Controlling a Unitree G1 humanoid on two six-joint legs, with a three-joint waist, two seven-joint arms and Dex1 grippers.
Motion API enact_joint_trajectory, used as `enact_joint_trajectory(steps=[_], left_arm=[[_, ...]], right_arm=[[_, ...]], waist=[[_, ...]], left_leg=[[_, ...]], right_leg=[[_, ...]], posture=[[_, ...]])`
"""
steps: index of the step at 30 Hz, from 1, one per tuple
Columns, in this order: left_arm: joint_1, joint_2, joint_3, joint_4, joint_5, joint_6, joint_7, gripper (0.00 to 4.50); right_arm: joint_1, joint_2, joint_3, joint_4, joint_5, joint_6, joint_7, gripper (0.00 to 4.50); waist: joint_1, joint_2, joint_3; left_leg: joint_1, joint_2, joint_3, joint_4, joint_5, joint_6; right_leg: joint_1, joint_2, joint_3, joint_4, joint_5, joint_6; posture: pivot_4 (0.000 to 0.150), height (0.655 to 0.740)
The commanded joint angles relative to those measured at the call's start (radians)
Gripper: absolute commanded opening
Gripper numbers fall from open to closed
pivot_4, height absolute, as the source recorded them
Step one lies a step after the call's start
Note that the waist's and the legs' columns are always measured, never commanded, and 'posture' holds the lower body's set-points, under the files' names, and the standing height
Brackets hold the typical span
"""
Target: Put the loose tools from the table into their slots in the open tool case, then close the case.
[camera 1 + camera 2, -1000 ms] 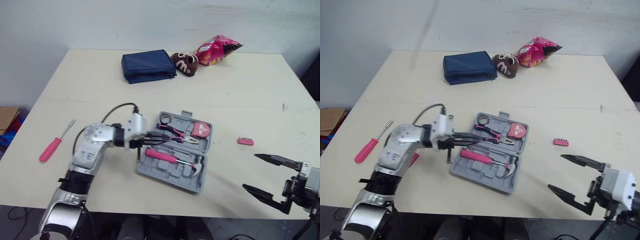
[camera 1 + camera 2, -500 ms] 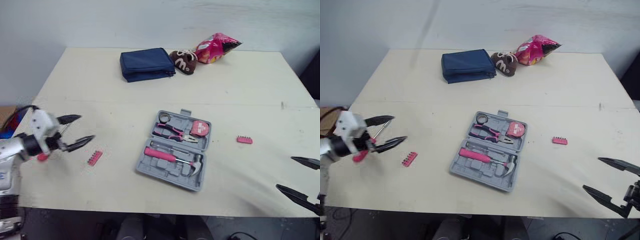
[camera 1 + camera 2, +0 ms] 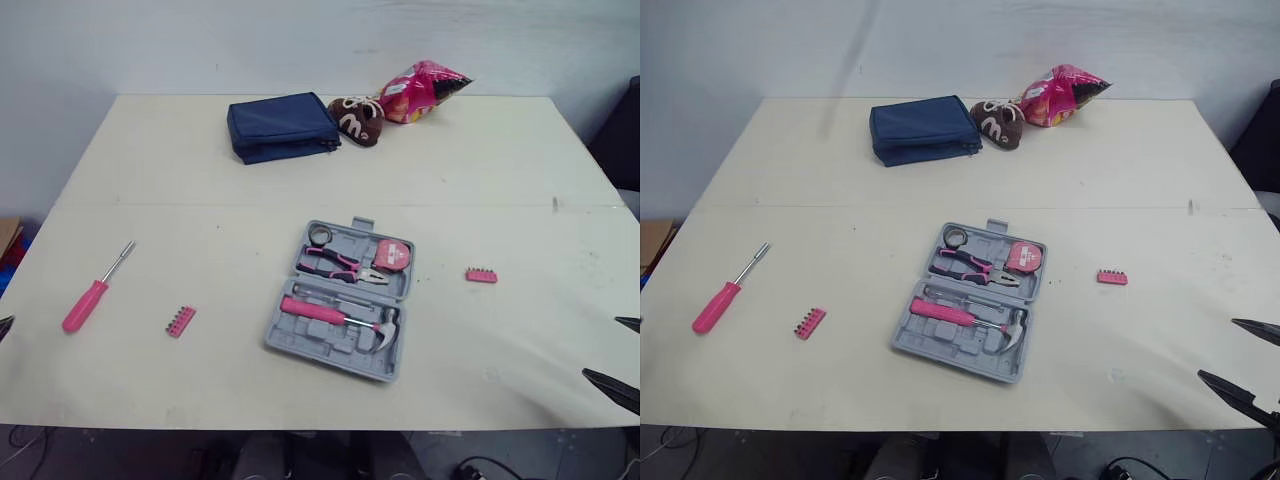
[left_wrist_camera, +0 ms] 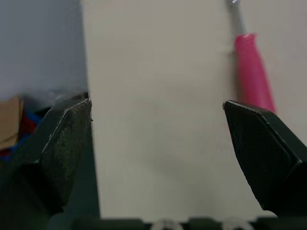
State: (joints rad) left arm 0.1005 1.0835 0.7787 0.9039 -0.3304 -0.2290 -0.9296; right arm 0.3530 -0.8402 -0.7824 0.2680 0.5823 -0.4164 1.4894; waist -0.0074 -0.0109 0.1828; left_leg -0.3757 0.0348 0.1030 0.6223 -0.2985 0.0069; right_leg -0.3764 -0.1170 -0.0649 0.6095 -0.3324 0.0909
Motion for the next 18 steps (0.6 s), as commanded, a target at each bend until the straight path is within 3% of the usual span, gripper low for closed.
enact_joint_trajectory(steps=[1, 10, 18], left_arm=[[0.016, 0.021, 0.03, 0.021, -0.023, -0.032, -0.005, 4.45], [-0.018, -0.014, 0.004, -0.09, -0.068, 0.011, -0.033, 4.45], [0.122, -0.118, 0.014, -0.529, -0.165, 0.206, -0.077, 4.45]], right_arm=[[-0.005, -0.016, -0.024, 0.024, 0.01, -0.032, 0.012, 4.5], [-0.058, -0.014, 0.04, 0.02, 0.008, -0.046, 0.017, 4.5], [-0.034, 0.06, 0.132, -0.261, 0.081, 0.081, -0.066, 4.5]], waist=[[0.0, 0.0, 0.0], [0.001, -0.001, 0.0], [-0.017, -0.001, 0.0]], left_leg=[[0.0, 0.0, 0.0, 0.0, 0.0, 0.0], [0.001, 0.0, 0.001, 0.0, 0.001, -0.001], [0.001, 0.001, 0.003, 0.0, 0.001, -0.001]], right_leg=[[0.0, 0.0, 0.0, 0.0, 0.0, 0.0], [0.0, 0.0, 0.0, 0.002, 0.0, 0.0], [0.0, 0.0, 0.0, 0.003, 0.0, 0.0]], posture=[[0.15, 0.74], [0.15, 0.74], [0.15, 0.74]])
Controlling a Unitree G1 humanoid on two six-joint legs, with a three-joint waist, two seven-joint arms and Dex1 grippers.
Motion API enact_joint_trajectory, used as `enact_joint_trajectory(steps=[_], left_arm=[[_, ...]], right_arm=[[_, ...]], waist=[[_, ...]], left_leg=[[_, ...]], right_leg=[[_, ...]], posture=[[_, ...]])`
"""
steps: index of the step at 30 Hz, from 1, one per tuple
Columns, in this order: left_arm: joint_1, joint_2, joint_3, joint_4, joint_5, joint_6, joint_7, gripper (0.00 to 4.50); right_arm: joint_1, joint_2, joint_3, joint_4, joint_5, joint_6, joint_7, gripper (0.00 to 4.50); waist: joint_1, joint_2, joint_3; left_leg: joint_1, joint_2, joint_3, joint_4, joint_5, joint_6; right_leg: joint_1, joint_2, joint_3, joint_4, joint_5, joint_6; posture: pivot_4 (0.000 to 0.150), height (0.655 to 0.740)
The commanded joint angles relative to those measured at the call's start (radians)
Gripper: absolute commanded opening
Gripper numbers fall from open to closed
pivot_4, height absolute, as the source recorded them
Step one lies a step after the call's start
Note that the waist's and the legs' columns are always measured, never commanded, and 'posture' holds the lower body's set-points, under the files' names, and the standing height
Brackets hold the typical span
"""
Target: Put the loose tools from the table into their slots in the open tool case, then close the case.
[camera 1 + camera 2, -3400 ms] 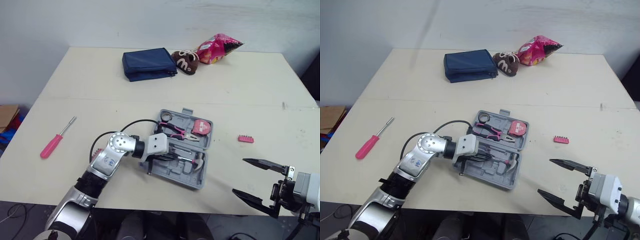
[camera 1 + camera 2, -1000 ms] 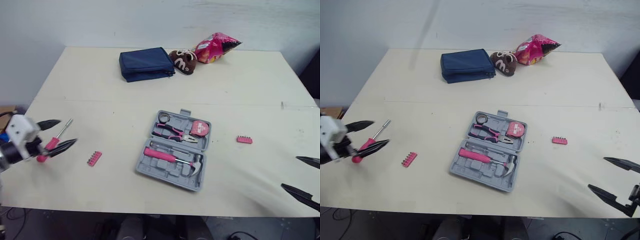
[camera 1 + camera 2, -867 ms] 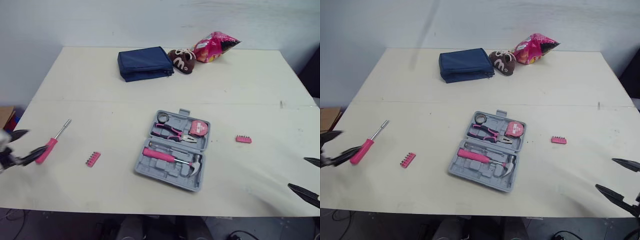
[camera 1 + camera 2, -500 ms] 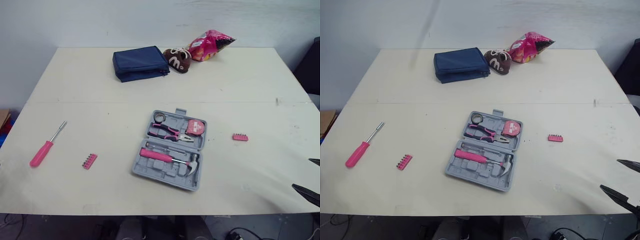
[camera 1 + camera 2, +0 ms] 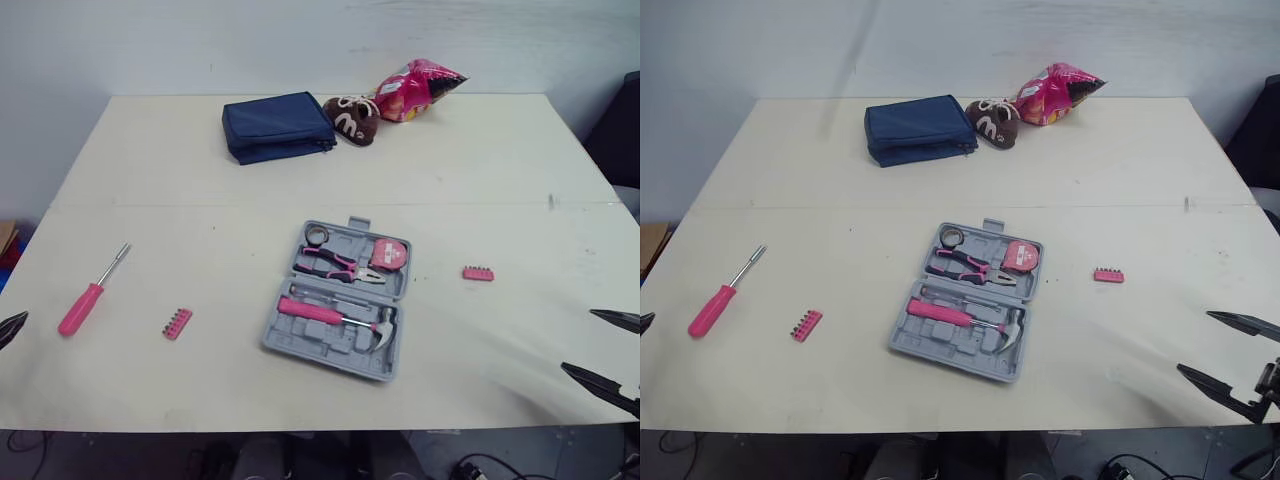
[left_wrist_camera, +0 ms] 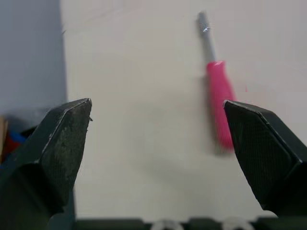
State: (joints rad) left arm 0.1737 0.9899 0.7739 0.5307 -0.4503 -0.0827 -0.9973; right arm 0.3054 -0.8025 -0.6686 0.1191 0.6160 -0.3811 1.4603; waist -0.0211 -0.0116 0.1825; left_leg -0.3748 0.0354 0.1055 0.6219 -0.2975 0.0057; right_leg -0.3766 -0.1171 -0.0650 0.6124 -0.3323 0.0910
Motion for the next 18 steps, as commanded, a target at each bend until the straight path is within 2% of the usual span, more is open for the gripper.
enact_joint_trajectory(steps=[1, 9, 12, 18], left_arm=[[0.079, -0.048, 0.012, -0.23, -0.053, 0.085, -0.008, 4.45], [0.219, -0.238, -0.051, -0.627, -0.104, 0.246, 0.062, 4.45], [0.21, -0.311, -0.112, -0.698, -0.1, 0.277, 0.115, 4.45], [0.2, -0.381, -0.23, -0.76, -0.003, 0.289, 0.223, 4.45]], right_arm=[[0.019, 0.04, 0.043, -0.172, 0.06, 0.067, -0.052, 4.5], [-0.025, 0.131, 0.228, -0.481, 0.097, 0.17, -0.175, 4.5], [-0.055, 0.143, 0.279, -0.526, 0.095, 0.196, -0.201, 4.5], [-0.081, 0.141, 0.315, -0.52, 0.073, 0.202, -0.211, 4.5]], waist=[[-0.007, 0.0, 0.0], [-0.007, 0.0, 0.0], [-0.003, -0.002, -0.001], [0.011, -0.004, -0.002]], left_leg=[[0.0, 0.0, 0.0, 0.001, 0.0, 0.0], [0.002, 0.001, 0.001, 0.006, 0.001, 0.0], [0.002, 0.001, 0.001, 0.008, 0.001, 0.0], [0.002, 0.001, 0.001, 0.008, 0.002, 0.001]], right_leg=[[0.0, 0.0, 0.0, 0.001, 0.0, 0.0], [0.001, 0.001, 0.003, 0.007, 0.0, 0.0], [0.001, 0.001, 0.003, 0.008, 0.0, 0.0], [0.002, 0.001, 0.003, 0.008, 0.0, 0.0]], posture=[[0.15, 0.74], [0.15, 0.74], [0.15, 0.74], [0.15, 0.74]])
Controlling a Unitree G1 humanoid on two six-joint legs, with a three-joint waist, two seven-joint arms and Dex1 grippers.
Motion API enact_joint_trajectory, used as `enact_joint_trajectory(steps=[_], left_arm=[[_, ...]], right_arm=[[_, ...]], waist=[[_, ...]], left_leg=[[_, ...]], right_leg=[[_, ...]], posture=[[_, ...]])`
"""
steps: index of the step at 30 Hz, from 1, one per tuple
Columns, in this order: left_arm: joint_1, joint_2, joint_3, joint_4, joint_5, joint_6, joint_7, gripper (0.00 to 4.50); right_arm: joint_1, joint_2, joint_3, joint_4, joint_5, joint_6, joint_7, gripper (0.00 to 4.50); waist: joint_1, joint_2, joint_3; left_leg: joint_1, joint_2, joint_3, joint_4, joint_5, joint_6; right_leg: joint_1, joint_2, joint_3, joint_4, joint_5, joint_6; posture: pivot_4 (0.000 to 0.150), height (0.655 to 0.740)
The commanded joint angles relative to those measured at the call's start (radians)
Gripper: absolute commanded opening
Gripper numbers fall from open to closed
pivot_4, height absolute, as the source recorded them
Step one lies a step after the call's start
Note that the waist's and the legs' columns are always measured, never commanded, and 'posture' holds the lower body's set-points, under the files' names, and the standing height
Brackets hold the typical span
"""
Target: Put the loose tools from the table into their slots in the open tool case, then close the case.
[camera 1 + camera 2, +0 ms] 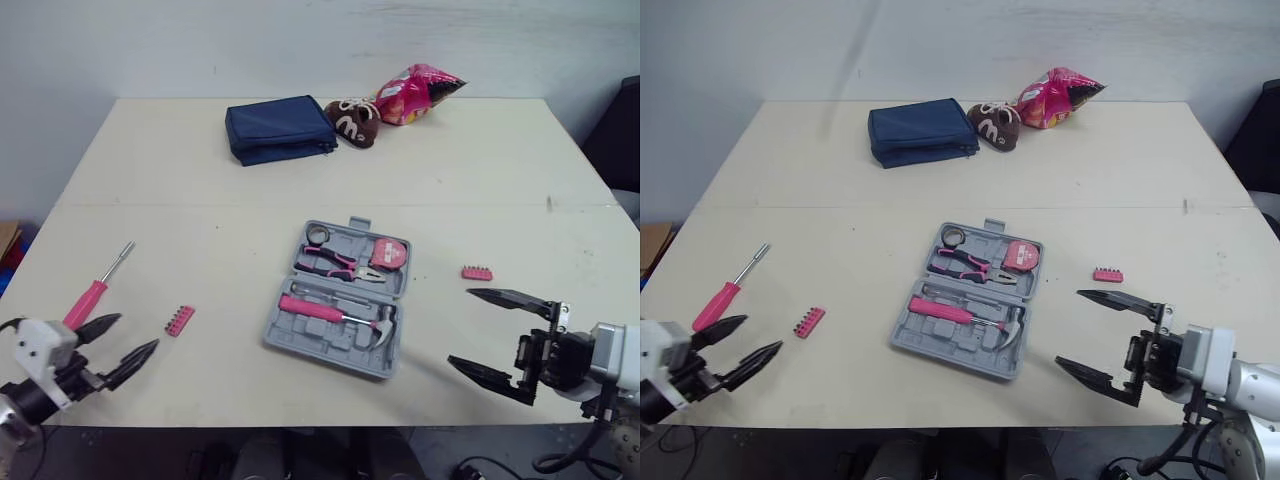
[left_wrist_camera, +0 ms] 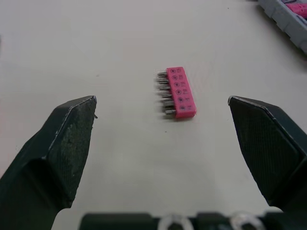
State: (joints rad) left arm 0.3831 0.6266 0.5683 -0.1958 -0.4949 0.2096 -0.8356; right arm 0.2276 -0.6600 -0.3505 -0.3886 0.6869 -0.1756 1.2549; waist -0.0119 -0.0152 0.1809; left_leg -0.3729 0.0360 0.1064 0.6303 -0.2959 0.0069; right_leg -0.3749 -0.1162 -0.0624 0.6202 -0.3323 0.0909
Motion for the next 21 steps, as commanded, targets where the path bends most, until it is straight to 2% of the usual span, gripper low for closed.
enact_joint_trajectory(steps=[1, 9, 20, 21], left_arm=[[-0.02, -0.028, -0.038, -0.033, 0.051, -0.007, 0.078, 4.45], [-0.08, -0.052, -0.15, 0.006, 0.142, -0.001, 0.171, 4.45], [-0.113, -0.068, -0.218, 0.093, 0.177, 0.009, 0.188, 4.45], [-0.111, -0.069, -0.224, 0.111, 0.178, 0.016, 0.187, 4.2]], right_arm=[[-0.004, -0.002, -0.002, -0.01, 0.001, -0.003, -0.005, 4.5], [-0.003, -0.004, -0.01, 0.0, -0.013, -0.007, -0.003, 4.5], [0.001, -0.008, -0.011, -0.048, -0.034, 0.013, -0.059, 4.5], [0.005, -0.009, -0.011, -0.06, -0.036, 0.018, -0.069, 4.5]], waist=[[0.006, 0.0, 0.0], [0.009, 0.0, 0.0], [0.011, 0.0, -0.001], [0.011, 0.001, -0.001]], left_leg=[[0.0, 0.0, 0.0, 0.0, 0.0, 0.0], [0.0, 0.0, 0.0, 0.001, 0.001, 0.002], [0.001, 0.0, 0.0, 0.001, 0.001, 0.002], [0.001, 0.0, 0.0, 0.001, 0.001, 0.002]], right_leg=[[0.0, 0.0, 0.0, 0.0, 0.0, 0.0], [0.0, 0.001, 0.0, 0.001, 0.0, 0.0], [0.001, 0.001, 0.0, 0.002, 0.0, 0.0], [0.001, 0.001, 0.0, 0.002, 0.0, 0.0]], posture=[[0.15, 0.74], [0.15, 0.74], [0.15, 0.74], [0.15, 0.74]])
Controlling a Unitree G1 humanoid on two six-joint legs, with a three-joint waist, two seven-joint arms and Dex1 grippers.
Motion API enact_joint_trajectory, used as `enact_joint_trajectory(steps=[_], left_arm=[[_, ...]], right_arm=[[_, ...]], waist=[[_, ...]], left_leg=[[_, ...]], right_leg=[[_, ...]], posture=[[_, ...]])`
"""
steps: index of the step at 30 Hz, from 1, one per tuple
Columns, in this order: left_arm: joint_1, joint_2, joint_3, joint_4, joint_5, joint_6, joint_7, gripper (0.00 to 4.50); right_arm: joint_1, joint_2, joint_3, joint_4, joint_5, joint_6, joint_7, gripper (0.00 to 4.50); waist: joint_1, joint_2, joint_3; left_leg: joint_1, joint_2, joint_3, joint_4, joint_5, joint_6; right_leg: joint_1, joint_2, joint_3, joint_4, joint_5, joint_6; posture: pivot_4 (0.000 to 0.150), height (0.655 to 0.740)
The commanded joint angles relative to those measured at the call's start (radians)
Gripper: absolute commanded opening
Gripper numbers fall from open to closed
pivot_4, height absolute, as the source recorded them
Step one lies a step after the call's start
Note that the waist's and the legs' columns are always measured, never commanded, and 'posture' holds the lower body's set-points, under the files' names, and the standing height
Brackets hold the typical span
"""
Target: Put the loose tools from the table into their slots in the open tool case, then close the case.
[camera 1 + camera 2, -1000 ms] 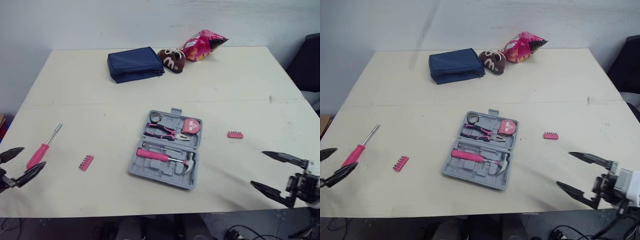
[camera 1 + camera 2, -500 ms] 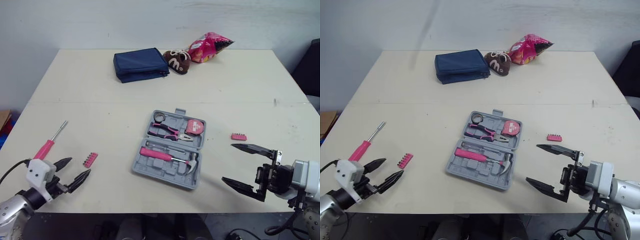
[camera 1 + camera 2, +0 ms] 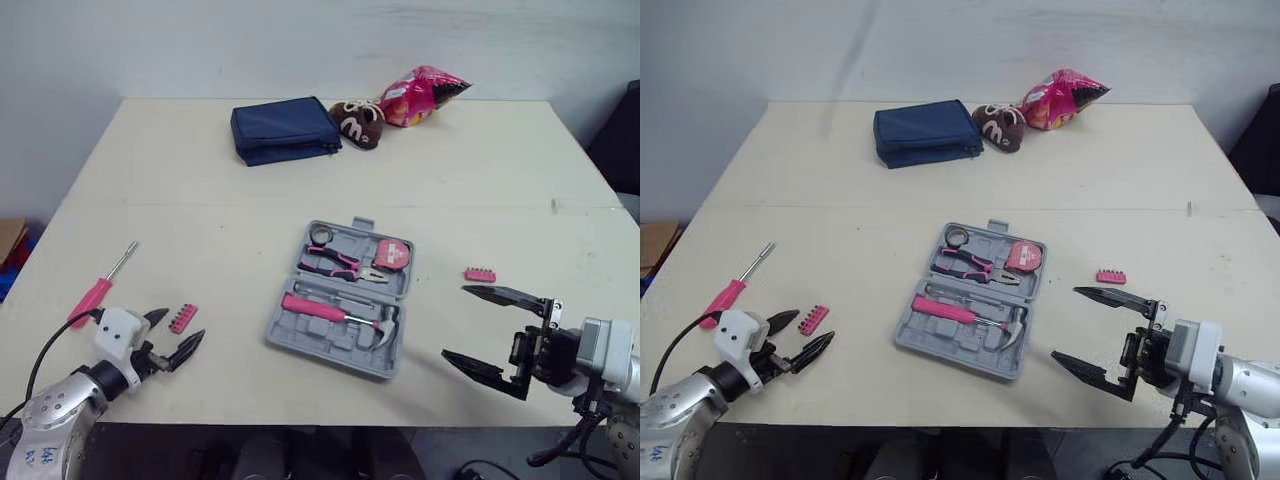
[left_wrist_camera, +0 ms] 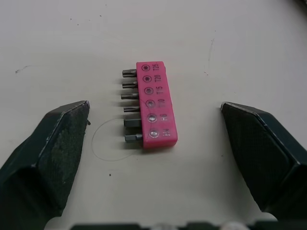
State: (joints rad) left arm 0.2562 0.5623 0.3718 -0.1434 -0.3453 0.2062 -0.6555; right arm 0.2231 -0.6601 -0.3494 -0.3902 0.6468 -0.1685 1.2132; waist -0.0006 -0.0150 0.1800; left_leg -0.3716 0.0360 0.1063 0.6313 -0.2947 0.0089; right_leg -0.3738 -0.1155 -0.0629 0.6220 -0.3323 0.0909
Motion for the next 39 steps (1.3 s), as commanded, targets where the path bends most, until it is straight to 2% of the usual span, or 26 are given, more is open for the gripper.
enact_joint_trajectory(steps=[1, 2, 8, 9, 15, 18, 22, 27, 30, 33, 36, 39], left_arm=[[0.023, -0.005, -0.034, 0.075, 0.033, 0.02, 0.004, 3.89], [0.027, -0.005, -0.039, 0.085, 0.035, 0.02, 0.003, 3.62], [0.049, -0.003, -0.049, 0.124, 0.046, -0.008, 0.003, 0.97], [0.048, -0.001, -0.051, 0.125, 0.045, -0.017, -0.001, 0.73], [0.003, 0.003, -0.033, 0.097, 0.014, -0.102, -0.027, 0.71], [-0.059, 0.027, -0.026, 0.006, -0.058, -0.126, -0.098, 0.71], [-0.152, 0.116, -0.065, -0.104, -0.133, -0.087, -0.244, 0.71], [-0.368, 0.291, -0.206, -0.162, -0.162, 0.031, -0.428, 0.71], [-0.503, 0.397, -0.335, -0.171, -0.116, 0.105, -0.545, 0.71], [-0.666, 0.39, -0.452, -0.158, -0.069, 0.148, -0.579, 0.71], [-0.829, 0.362, -0.622, -0.124, 0.077, 0.145, -0.624, 0.71], [-0.91, 0.336, -0.708, -0.101, 0.155, 0.162, -0.64, 0.71]], right_arm=[[0.011, -0.01, -0.013, -0.068, 0.003, 0.016, -0.037, 4.5], [0.013, -0.011, -0.014, -0.074, 0.002, 0.02, -0.043, 4.5], [0.015, -0.016, -0.016, -0.086, -0.004, 0.031, -0.066, 4.5], [0.014, -0.016, -0.016, -0.086, -0.004, 0.032, -0.068, 4.5], [0.002, -0.018, -0.012, -0.074, -0.009, 0.032, -0.073, 4.5], [-0.003, -0.019, -0.014, -0.07, -0.009, 0.035, -0.072, 4.5], [-0.001, -0.028, -0.022, -0.077, -0.006, 0.046, -0.073, 4.5], [0.027, -0.064, -0.036, -0.121, 0.003, 0.079, -0.073, 4.5], [0.028, -0.072, -0.037, -0.134, 0.002, 0.092, -0.078, 4.5], [0.025, -0.074, -0.034, -0.14, 0.002, 0.101, -0.09, 4.5], [0.008, -0.074, -0.017, -0.143, -0.006, 0.117, -0.105, 4.5], [-0.003, -0.072, -0.006, -0.142, -0.016, 0.125, -0.117, 4.5]], waist=[[0.0, 0.002, -0.001], [0.0, 0.004, -0.003], [-0.002, 0.014, -0.01], [-0.003, 0.015, -0.011], [-0.002, 0.016, -0.011], [-0.001, 0.011, -0.008], [0.005, 0.001, -0.005], [0.0, 0.003, -0.004], [-0.008, 0.003, -0.003], [-0.006, 0.003, -0.002], [0.0, 0.001, -0.002], [0.003, 0.0, -0.001]], left_leg=[[0.0, 0.0, 0.0, 0.0, 0.0, 0.0], [0.0, 0.0, 0.0, 0.0, 0.0, 0.0], [0.002, 0.0, 0.001, -0.001, 0.0, -0.001], [0.003, 0.0, 0.001, -0.001, 0.0, 0.0], [0.002, 0.0, 0.001, -0.001, 0.0, 0.0], [0.002, 0.0, 0.001, 0.0, 0.0, 0.0], [-0.002, 0.0, -0.002, 0.001, 0.0, -0.001], [-0.002, -0.001, -0.001, 0.0, 0.001, 0.001], [-0.002, 0.0, 0.0, 0.0, 0.003, 0.002], [-0.001, 0.0, 0.002, 0.0, 0.003, 0.002], [-0.002, 0.0, 0.002, 0.002, 0.003, 0.002], [-0.002, -0.003, 0.003, 0.003, 0.006, -0.001]], right_leg=[[0.0, 0.0, 0.0, 0.0, 0.0, 0.0], [0.0, 0.0, 0.0, 0.0, 0.0, 0.0], [0.001, 0.0, 0.001, 0.0, 0.0, 0.0], [0.001, 0.0, 0.001, 0.0, 0.0, 0.0], [0.001, 0.001, 0.001, 0.0, 0.0, 0.0], [0.001, 0.001, 0.001, 0.0, 0.0, 0.0], [-0.001, 0.0, -0.001, 0.0, 0.0, 0.0], [0.0, 0.0, 0.0, -0.001, 0.0, 0.0], [-0.001, 0.002, -0.001, -0.001, 0.0, 0.0], [-0.001, 0.003, 0.001, 0.0, 0.0, 0.0], [-0.001, 0.005, 0.001, 0.001, 0.0, 0.0], [-0.001, 0.009, 0.001, 0.001, 0.001, 0.001]], posture=[[0.15, 0.74], [0.15, 0.74], [0.15, 0.74], [0.15, 0.74], [0.15, 0.74], [0.15, 0.74], [0.15, 0.74], [0.15, 0.74], [0.15, 0.74], [0.15, 0.74], [0.15, 0.74], [0.15, 0.74]])
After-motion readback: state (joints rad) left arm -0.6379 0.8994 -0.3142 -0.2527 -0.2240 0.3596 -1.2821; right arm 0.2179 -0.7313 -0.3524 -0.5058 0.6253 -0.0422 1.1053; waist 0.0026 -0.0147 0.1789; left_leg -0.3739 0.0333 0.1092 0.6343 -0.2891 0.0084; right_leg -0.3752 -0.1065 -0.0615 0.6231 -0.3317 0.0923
